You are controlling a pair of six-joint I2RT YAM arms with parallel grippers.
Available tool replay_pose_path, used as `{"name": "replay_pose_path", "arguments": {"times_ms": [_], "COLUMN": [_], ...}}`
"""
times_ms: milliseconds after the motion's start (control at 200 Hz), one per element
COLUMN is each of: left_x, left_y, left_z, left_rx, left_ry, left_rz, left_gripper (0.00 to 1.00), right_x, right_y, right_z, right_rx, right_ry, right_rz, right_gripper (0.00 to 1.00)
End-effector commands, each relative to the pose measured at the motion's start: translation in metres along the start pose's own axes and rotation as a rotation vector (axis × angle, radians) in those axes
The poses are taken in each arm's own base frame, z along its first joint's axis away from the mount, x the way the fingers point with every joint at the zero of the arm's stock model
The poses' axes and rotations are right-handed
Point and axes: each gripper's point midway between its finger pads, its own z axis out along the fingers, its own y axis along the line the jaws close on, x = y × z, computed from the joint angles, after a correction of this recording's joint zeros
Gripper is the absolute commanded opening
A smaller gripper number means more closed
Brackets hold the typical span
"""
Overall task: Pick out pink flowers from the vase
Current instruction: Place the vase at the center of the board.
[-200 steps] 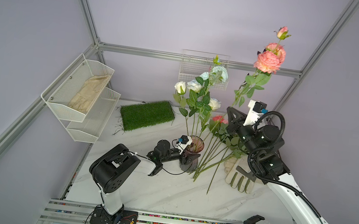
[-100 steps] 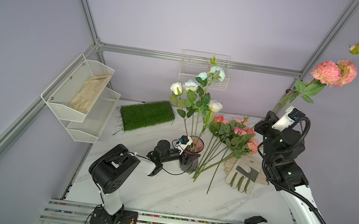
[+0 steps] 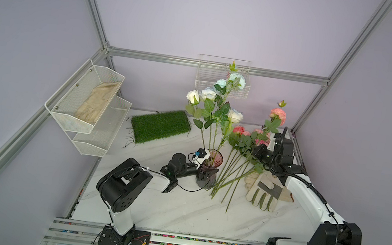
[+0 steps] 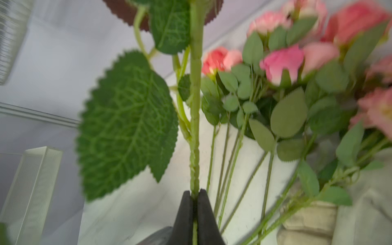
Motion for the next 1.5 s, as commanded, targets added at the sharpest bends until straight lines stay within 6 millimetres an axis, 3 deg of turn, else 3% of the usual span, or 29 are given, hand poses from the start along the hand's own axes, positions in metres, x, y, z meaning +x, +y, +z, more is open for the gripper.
{"name": "replay_pose_path", "arguments": {"times_ms": [0, 160, 345, 570, 675, 1060, 1160, 1180, 1195, 1210, 1495], "left_x": [0.080, 0.079, 0.082, 0.079, 0.077, 0.078, 0.073, 0.074, 0.073, 0.073, 0.053], "left_y": [0.000, 0.003, 0.012, 0.037, 0.042, 0.030, 0.028, 0.028, 0.028, 0.027, 0.025], "left_z": [-0.014, -0.014, -0.018, -0.017, -0.012, -0.015, -0.017, -0.017, -0.017, -0.017, -0.017], "left_rx": [-0.037, -0.054, -0.118, -0.243, -0.259, -0.221, -0.222, -0.221, -0.220, -0.218, -0.216], "left_ry": [0.255, 0.252, 0.245, 0.172, 0.160, 0.165, 0.148, 0.148, 0.147, 0.146, 0.091], "left_rz": [-0.150, -0.143, -0.122, -0.063, -0.056, -0.035, -0.029, -0.032, -0.033, -0.032, -0.020], "left_gripper": [0.00, 0.02, 0.08, 0.08, 0.13, 0.41, 0.63, 0.74, 0.96, 1.00, 1.00], "right_x": [0.002, 0.029, 0.044, 0.056, 0.056, 0.058, 0.058, 0.059, 0.058, 0.058, 0.059], "right_y": [0.001, -0.026, -0.043, -0.046, -0.043, -0.042, -0.043, -0.043, -0.043, -0.043, -0.040], "right_z": [0.013, 0.043, 0.054, 0.068, 0.069, 0.062, 0.063, 0.063, 0.063, 0.063, 0.062], "right_rx": [-0.067, -0.021, -0.020, -0.065, -0.079, -0.082, -0.082, -0.081, -0.082, -0.082, -0.099], "right_ry": [-0.027, 0.043, 0.038, 0.061, 0.065, 0.066, 0.062, 0.062, 0.061, 0.060, 0.066], "right_rz": [0.053, 0.072, 0.061, 0.072, 0.074, 0.063, 0.059, 0.059, 0.059, 0.059, 0.048], "right_gripper": [0.03, 0.05, 0.06, 0.15, 0.20, 0.21, 0.21, 0.21, 0.21, 0.21, 0.20]}}
